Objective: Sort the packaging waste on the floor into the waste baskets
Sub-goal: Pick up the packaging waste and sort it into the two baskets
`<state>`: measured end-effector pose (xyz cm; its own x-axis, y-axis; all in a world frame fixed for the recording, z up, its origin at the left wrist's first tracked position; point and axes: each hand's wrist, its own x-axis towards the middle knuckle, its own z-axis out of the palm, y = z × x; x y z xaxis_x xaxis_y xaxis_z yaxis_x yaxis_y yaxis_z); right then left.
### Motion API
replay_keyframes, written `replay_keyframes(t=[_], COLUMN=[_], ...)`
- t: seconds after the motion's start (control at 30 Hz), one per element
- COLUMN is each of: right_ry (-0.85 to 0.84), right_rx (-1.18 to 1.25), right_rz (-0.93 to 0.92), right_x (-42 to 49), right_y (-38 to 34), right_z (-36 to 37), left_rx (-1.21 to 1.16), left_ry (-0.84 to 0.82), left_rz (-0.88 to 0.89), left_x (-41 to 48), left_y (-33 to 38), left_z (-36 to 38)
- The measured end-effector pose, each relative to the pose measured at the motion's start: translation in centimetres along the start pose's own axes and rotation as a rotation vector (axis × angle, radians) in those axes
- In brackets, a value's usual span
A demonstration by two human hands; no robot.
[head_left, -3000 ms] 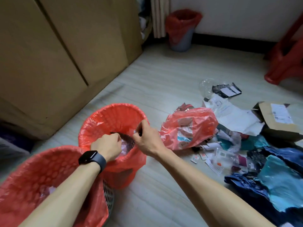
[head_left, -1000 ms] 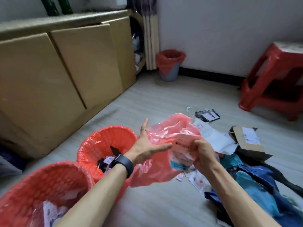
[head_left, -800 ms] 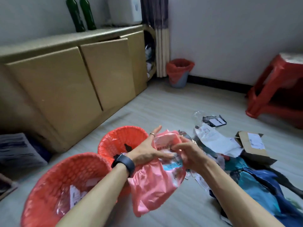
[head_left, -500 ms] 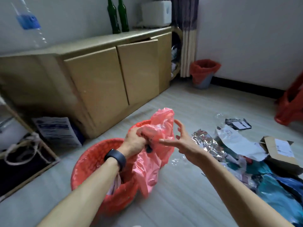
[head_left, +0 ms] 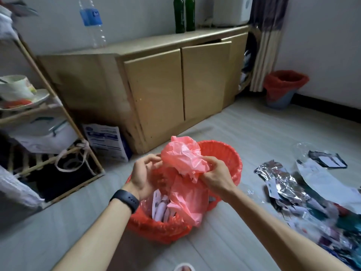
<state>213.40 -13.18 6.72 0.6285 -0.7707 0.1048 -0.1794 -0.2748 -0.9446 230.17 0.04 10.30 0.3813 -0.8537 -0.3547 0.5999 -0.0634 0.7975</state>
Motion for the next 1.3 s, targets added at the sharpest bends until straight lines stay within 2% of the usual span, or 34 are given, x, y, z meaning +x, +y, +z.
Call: replay_keyframes(t=[0.07, 0.13, 0.23, 0.3, 0.37, 0.43, 0.53, 0.7, 0.77, 0.8, 0.9, 1.0, 1.07, 1.2, 1.3], right_ry=[0.037, 0.031, -0.048, -0.091, -0.166, -0.274, -0.242, -0.262, -0.208, -0.124, 0.152, 0.299, 0.348, 0.363, 0.311], right_rx=[-0.070, -0.089, -0.053, -0.044, -0.026, 0.050, 0.246, 0.212, 0.250, 0.203, -0.124, -0.340, -0.374, -0.329, -0.287], right_rz=[-0.043, -0.126, -0.223, -0.258, -0.232, -0.106, 0.093, 0.078, 0.048, -0.005, -0.276, -0.432, -0.439, -0.428, -0.461], right_x=[0.1, 0.0, -0.2, -0.4, -0.5, -0.6, -0.8, -2.4, -2.6, -2.5, -2.5, -2.8, -2.6, -2.3, -2.1], right_y=[0.5, 0.8, 0.4, 0.3, 0.2, 0.1, -0.3, -1.6, -1.4, -1.0, 0.2, 1.0, 1.4, 0.7, 0.0], right_z=[0.1, 0.4, 1.3, 1.6, 0.9, -0.6, -2.8, -2.7, -2.0, -1.6, -0.7, -0.6, -1.4, -1.8, -0.8], left_rx=[0.058, 0.348, 0.519, 0.618, 0.744, 0.877, 0.932, 0.949, 0.925, 0.910, 0.943, 1.009, 1.065, 1.314, 1.410], left_ry=[0.080, 0.123, -0.137, -0.189, -0.080, 0.055, 0.193, 0.227, 0.195, 0.179, 0.097, -0.076, -0.103, 0.027, 0.013], left_rz=[0.011, 0.052, 0.038, 0.083, 0.216, 0.322, 0.402, 0.532, 0.528, 0.531, 0.498, 0.354, 0.325, 0.586, 0.609], left_x=[0.4, 0.3, 0.2, 0.5, 0.9, 1.3, 1.2, 0.0, 0.0, 0.1, -0.3, -0.9, -1.5, -2.8, -2.9], left_y=[0.9, 1.6, 1.5, 1.0, 0.8, 0.8, 0.8, 0.1, -0.8, -1.2, -1.7, -1.2, -0.9, -0.8, -0.7], left_z=[-2.3, -2.7, -1.4, -0.6, -0.4, -0.8, -1.1, 1.7, 2.4, 2.4, 2.6, 2.3, 2.0, 2.0, 2.1])
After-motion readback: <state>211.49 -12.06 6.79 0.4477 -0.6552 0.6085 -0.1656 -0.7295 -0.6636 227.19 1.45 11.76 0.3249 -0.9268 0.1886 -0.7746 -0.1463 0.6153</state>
